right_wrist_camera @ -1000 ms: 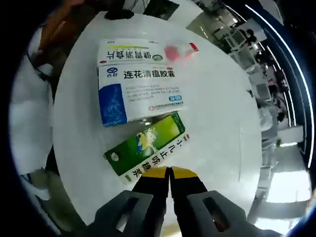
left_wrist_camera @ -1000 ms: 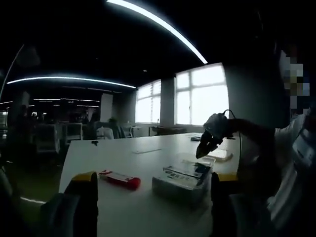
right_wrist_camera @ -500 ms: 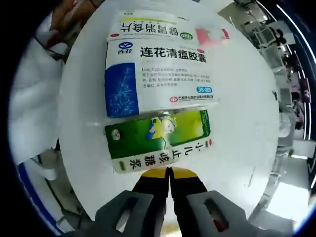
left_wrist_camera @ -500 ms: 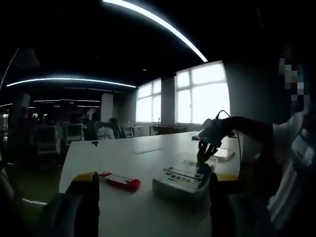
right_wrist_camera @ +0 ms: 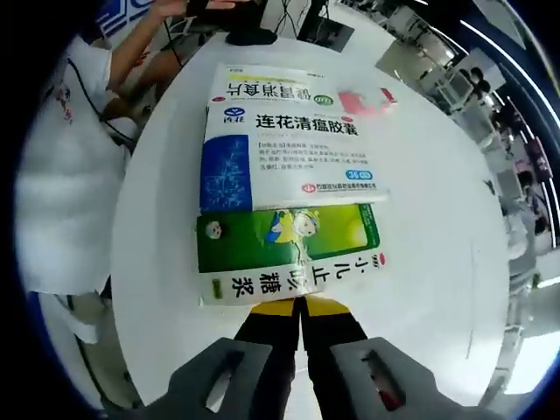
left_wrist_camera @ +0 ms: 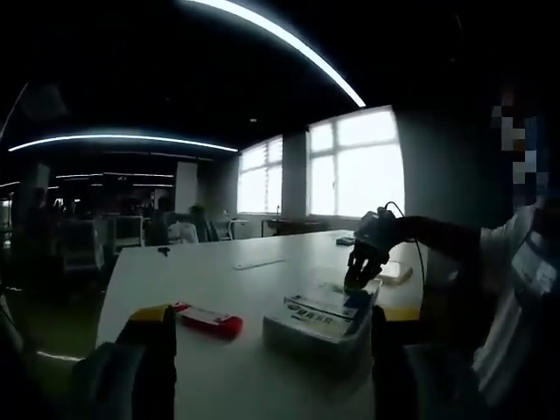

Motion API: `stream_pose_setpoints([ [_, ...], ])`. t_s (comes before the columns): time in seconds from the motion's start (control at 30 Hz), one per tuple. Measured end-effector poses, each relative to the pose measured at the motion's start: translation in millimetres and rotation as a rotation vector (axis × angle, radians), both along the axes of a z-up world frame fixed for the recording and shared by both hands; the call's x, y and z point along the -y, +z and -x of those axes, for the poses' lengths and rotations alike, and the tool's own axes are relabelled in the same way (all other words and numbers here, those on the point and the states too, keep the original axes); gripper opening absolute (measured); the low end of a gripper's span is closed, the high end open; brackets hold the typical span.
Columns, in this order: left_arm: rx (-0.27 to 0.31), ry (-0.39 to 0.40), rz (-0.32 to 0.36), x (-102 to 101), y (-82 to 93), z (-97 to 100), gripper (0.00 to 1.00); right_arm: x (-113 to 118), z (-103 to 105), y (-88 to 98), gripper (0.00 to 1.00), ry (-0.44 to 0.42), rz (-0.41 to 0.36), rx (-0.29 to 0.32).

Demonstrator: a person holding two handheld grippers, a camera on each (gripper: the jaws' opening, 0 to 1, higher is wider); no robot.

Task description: Arrange the small medicine boxes into an aligned row inside the storage area until every box is upright, visible, and separated from the surrounding clutter.

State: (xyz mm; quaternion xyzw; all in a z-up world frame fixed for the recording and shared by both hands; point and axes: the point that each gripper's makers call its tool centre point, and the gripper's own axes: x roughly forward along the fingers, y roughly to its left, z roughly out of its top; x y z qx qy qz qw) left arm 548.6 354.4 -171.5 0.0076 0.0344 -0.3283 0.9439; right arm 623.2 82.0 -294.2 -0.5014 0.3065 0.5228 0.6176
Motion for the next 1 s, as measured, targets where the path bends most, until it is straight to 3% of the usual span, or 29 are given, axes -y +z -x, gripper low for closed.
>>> stream_pose_setpoints([
  [0.3, 0.003, -0.001, -0.021, 4.8, 3.8, 0.1, 0.92, -0.9, -1.4, -3.0, 0.00, 0.010, 0.078, 0.035],
  [0.53, -0.012, -0.017, -0.015, 10.9, -0.1, 1.5, 0.92, -3.9, -1.7, -2.1, 0.00, 0.008, -0.008, 0.004],
  [0.6, -0.016, -0.020, -0.025, 11.8, -1.0, 1.7, 0.92, -3.3, -1.1, 0.7, 0.00, 0.005, 0.033, 0.047],
  [0.7, -0.022, -0.023, -0.037, 12.1, -3.1, 3.5, 0.92, -2.6, -1.7, 12.9, 0.04, -0.037, 0.034, 0.071],
  [0.77, -0.024, -0.024, -0.041, 11.9, -4.3, 5.3, 0.92, -1.2, -3.4, 25.3, 0.12, -0.101, -0.013, 0.080],
  [0.9, -0.020, -0.022, -0.042, 8.1, -4.7, 8.0, 0.92, -2.4, -2.3, 41.3, 0.15, -0.142, -0.117, 0.080],
  [1.0, -0.019, -0.016, -0.030, 4.2, -4.8, 8.2, 0.92, -7.3, 2.4, 53.1, 0.21, -0.197, -0.275, 0.076],
])
